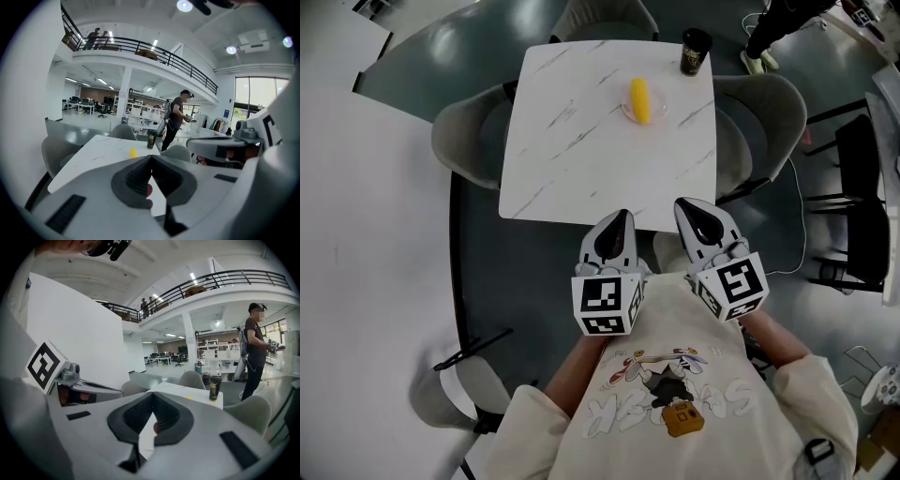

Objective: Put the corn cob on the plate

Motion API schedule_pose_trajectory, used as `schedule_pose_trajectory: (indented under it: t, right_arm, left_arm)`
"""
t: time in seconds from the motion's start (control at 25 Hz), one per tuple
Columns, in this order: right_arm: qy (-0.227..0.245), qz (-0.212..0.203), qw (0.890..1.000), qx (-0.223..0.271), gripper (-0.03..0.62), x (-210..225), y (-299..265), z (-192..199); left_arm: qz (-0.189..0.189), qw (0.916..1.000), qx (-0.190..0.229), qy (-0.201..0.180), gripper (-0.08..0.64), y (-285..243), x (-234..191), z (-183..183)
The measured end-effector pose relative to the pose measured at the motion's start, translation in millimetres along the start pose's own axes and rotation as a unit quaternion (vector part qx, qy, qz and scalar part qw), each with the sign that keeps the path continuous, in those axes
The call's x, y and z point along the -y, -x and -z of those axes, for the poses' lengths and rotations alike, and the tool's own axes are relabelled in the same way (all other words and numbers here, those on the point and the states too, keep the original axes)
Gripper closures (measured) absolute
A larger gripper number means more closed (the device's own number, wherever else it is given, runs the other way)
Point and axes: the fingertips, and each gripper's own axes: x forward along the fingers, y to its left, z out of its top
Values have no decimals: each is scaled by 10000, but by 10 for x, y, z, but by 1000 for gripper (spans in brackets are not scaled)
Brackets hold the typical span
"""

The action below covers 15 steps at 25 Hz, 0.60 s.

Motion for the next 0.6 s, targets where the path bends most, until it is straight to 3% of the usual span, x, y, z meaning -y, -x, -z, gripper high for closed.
schedule_pose_trajectory:
  t: [0.24,0.6]
  right_arm:
    - [28,-17,9999,109,595,-224,300,-115]
    - [229,130,9996,117,595,-410,588,-72]
  left_arm:
    - [109,9997,186,84,552,248,144,6]
    - [285,9994,108,154,552,492,358,231]
